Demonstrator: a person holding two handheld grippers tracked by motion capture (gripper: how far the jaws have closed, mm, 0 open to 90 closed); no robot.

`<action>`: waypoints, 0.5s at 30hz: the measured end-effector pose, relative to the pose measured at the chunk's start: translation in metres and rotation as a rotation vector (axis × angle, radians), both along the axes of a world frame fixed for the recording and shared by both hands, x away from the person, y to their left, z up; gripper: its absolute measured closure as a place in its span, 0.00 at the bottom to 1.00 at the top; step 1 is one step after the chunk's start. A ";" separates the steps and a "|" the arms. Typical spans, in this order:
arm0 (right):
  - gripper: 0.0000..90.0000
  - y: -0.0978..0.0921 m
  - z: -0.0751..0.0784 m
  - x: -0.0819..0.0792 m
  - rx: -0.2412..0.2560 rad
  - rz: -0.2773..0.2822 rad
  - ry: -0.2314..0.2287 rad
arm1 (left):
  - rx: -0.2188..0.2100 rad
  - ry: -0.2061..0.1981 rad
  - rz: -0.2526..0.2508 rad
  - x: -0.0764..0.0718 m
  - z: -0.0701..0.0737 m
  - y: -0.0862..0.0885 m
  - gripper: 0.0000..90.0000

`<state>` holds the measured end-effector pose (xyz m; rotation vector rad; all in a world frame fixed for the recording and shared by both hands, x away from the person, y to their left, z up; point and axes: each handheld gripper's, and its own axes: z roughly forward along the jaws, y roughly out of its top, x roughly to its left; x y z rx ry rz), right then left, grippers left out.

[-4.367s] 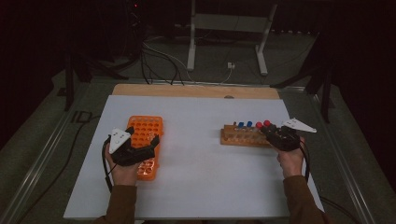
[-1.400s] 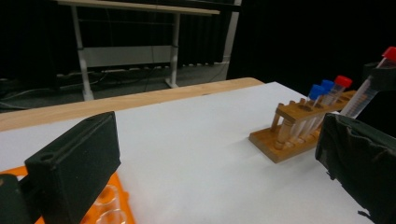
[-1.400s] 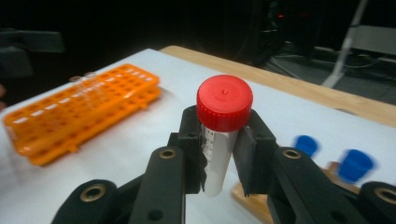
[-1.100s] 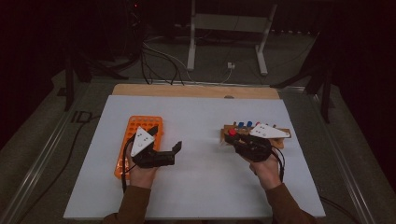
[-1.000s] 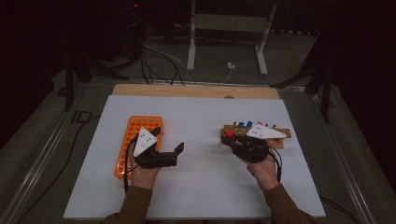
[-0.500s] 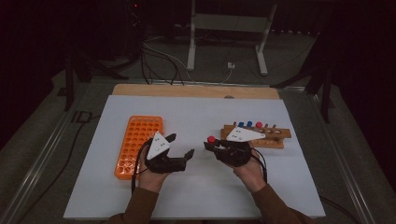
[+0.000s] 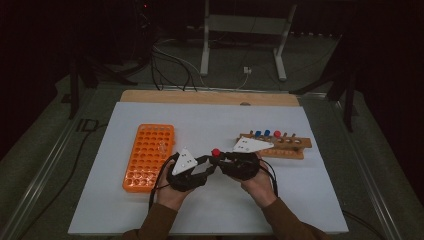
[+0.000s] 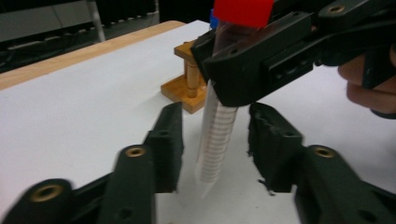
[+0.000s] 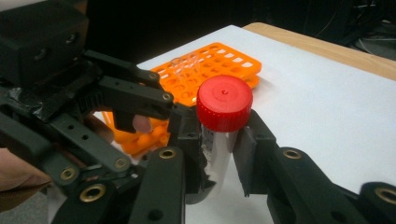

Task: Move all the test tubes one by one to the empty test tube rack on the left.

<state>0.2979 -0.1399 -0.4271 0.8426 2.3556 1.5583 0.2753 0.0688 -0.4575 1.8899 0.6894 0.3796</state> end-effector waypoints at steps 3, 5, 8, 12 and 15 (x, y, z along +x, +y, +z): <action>0.82 0.003 -0.001 -0.001 -0.003 0.014 0.007 | -0.008 0.005 -0.012 0.000 -0.001 0.000 0.73; 0.82 0.005 -0.002 -0.001 -0.008 0.018 0.007 | -0.005 0.009 -0.020 0.000 -0.002 0.000 0.77; 0.82 0.006 -0.002 -0.001 -0.010 0.023 0.008 | -0.022 0.027 -0.031 0.001 -0.003 0.001 0.83; 0.82 0.006 -0.002 -0.001 -0.010 0.023 0.010 | -0.033 0.031 -0.031 0.001 -0.003 0.002 0.84; 0.76 0.004 0.000 -0.001 0.007 0.017 0.007 | -0.025 0.032 -0.026 0.002 -0.004 0.002 0.84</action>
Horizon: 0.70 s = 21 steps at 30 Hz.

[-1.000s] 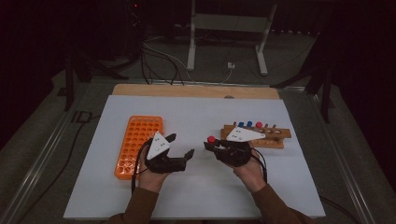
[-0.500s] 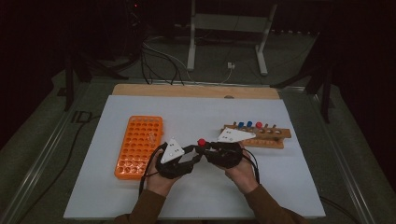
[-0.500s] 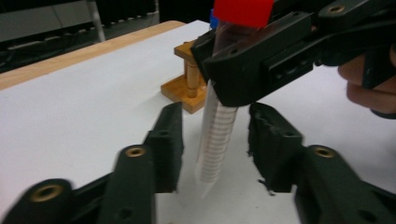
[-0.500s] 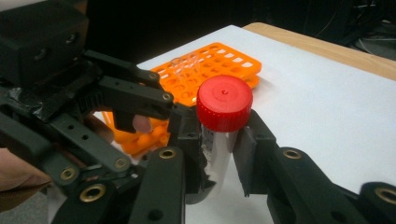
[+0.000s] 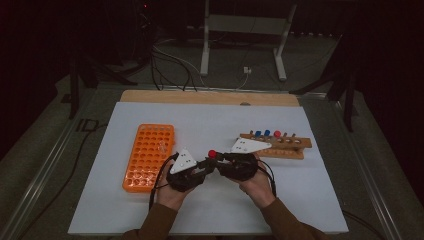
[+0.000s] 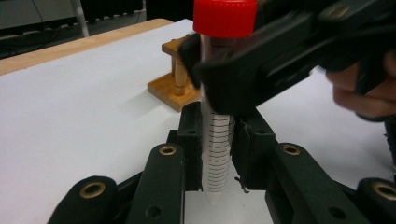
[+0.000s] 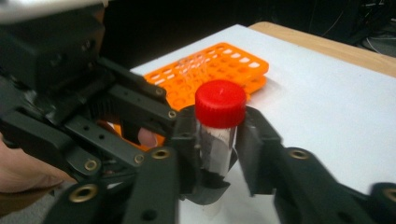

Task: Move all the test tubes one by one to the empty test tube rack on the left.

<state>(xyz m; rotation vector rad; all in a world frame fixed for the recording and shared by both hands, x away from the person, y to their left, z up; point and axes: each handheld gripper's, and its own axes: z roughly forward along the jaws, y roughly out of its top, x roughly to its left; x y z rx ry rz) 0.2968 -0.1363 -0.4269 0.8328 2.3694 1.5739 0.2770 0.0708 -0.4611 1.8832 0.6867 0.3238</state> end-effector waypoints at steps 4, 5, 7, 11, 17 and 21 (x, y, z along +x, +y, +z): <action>0.64 -0.006 0.005 0.001 0.025 -0.003 -0.001 | 0.012 0.004 0.025 0.002 -0.001 0.004 0.84; 0.60 -0.008 0.005 0.001 0.030 -0.008 -0.002 | 0.013 0.002 0.031 0.002 0.000 0.005 0.84; 0.53 -0.013 0.007 0.001 0.041 -0.013 0.000 | 0.012 0.000 0.044 0.002 0.001 0.008 0.84; 0.40 -0.020 0.007 0.002 0.028 -0.039 -0.003 | 0.006 -0.003 0.070 0.003 0.003 0.015 0.84; 0.18 -0.024 0.003 0.003 -0.020 -0.074 -0.004 | 0.003 -0.015 0.089 0.002 0.006 0.020 0.84; 0.16 -0.030 0.000 0.004 -0.028 -0.085 0.000 | 0.007 -0.026 0.100 0.002 0.009 0.024 0.84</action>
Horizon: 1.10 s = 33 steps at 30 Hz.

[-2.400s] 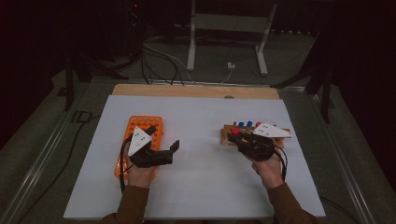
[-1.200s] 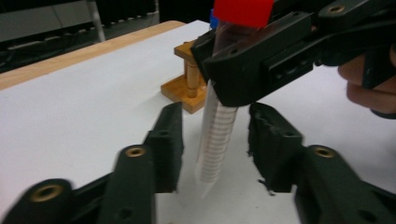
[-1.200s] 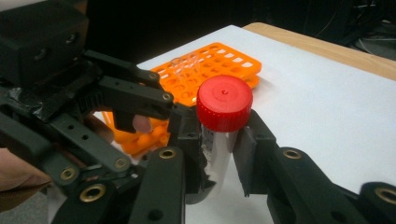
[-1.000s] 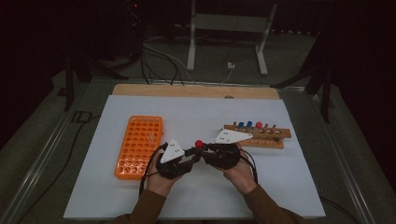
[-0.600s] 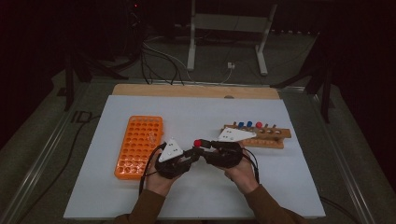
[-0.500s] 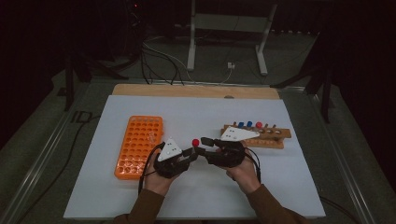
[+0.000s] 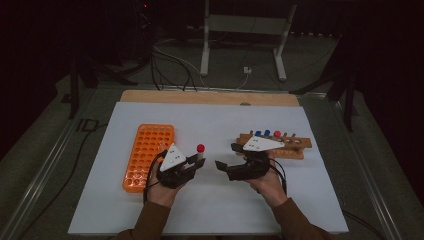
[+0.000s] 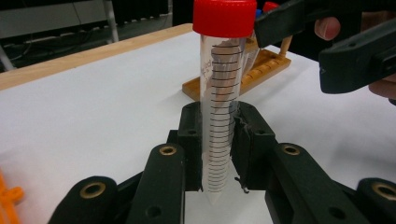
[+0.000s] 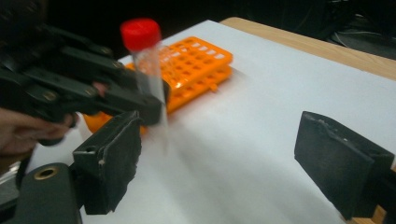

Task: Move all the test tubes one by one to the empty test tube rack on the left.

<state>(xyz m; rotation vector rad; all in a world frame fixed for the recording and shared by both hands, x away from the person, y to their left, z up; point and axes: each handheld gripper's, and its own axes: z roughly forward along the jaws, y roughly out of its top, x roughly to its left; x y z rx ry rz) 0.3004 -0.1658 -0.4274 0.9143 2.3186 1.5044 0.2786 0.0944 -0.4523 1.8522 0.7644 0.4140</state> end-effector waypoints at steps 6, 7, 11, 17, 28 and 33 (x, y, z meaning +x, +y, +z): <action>0.14 -0.013 -0.006 0.001 -0.028 -0.037 0.006 | -0.005 -0.009 0.017 -0.001 0.003 0.005 0.84; 0.14 -0.015 -0.007 0.001 -0.027 -0.043 0.006 | -0.004 -0.011 0.021 -0.001 0.004 0.006 0.84; 0.11 -0.026 -0.008 0.002 -0.012 -0.066 0.003 | -0.007 -0.013 0.036 -0.002 0.006 0.012 0.84; 0.03 -0.041 -0.011 0.002 -0.029 -0.118 -0.027 | -0.019 -0.022 0.072 -0.001 0.009 0.024 0.84; 0.00 -0.073 -0.014 -0.003 0.043 -0.218 -0.071 | -0.060 -0.054 0.163 -0.002 0.020 0.057 0.84; 0.00 -0.079 -0.017 -0.002 0.041 -0.240 -0.064 | -0.053 -0.059 0.212 -0.004 0.020 0.073 0.84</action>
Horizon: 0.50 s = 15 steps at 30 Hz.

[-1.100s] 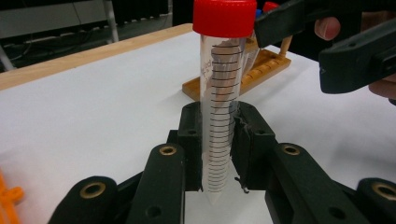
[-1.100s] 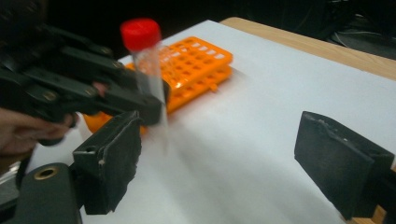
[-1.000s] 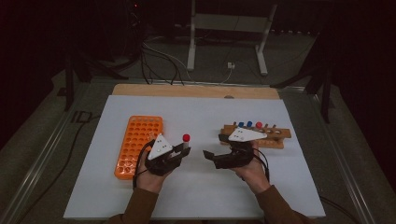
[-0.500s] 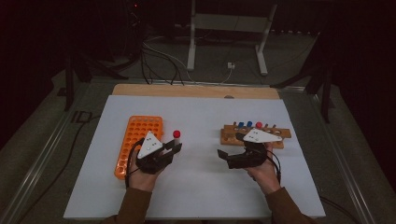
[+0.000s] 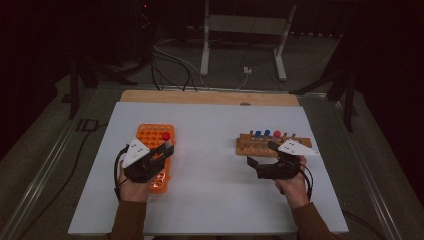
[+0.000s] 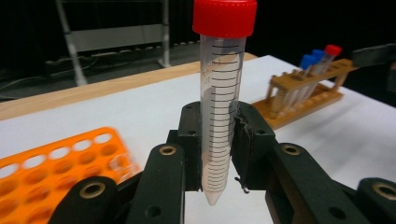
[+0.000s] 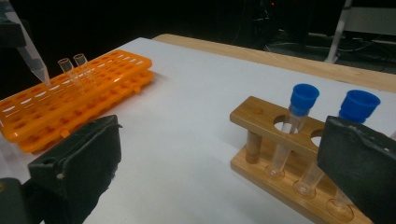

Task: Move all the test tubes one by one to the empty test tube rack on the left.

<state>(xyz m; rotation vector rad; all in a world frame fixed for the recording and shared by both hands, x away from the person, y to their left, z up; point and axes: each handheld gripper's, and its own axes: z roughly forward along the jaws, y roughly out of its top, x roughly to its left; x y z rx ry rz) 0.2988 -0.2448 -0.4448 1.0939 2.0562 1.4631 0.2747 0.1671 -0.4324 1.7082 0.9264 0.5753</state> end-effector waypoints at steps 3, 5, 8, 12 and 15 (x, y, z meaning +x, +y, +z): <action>0.00 -0.001 0.000 0.000 0.003 -0.003 -0.005 | 0.002 0.006 0.021 0.001 -0.004 0.006 0.84; 0.00 -0.001 0.000 -0.001 0.006 -0.007 -0.012 | 0.013 0.008 0.038 0.001 -0.008 0.008 0.84; 0.00 -0.001 -0.002 -0.001 -0.006 -0.017 -0.011 | 0.034 0.012 0.055 0.003 -0.014 0.010 0.84; 0.00 -0.002 -0.003 -0.001 -0.003 -0.019 -0.006 | 0.033 0.014 0.074 0.003 -0.019 0.013 0.84; 0.00 -0.003 -0.003 -0.001 -0.003 -0.018 -0.006 | 0.043 0.013 0.091 0.004 -0.024 0.015 0.84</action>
